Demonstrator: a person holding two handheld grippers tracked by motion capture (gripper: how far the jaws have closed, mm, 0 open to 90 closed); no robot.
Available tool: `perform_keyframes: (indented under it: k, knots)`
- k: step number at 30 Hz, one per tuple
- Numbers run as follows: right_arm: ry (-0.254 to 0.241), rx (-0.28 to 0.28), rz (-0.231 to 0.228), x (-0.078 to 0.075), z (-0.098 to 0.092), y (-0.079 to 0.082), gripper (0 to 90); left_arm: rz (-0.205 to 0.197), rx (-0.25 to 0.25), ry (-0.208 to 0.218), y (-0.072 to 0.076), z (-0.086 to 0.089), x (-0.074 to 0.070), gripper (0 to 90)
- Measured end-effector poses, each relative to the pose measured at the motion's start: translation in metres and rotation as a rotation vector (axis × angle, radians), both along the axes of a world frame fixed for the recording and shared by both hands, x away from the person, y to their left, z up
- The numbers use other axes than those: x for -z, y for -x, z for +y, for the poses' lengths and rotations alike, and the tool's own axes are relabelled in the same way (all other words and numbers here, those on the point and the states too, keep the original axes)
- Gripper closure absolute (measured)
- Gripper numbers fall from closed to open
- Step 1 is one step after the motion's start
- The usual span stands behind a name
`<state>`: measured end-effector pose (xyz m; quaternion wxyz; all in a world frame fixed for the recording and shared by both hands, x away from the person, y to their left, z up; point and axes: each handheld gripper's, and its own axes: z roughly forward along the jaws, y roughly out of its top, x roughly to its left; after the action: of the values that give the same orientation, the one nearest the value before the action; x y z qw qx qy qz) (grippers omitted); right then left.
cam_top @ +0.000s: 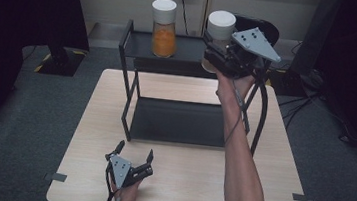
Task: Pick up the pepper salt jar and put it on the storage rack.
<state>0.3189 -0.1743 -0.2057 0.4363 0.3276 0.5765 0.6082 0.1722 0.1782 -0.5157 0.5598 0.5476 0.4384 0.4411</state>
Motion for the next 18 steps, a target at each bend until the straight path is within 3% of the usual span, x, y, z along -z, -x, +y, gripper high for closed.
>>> perform_keyframes:
  k: [18]
  knots:
    - [-0.015,0.017,0.054,-0.009,0.012,-0.036,35.5,0.0,0.001,0.0,0.0,0.0,0.0,0.5]
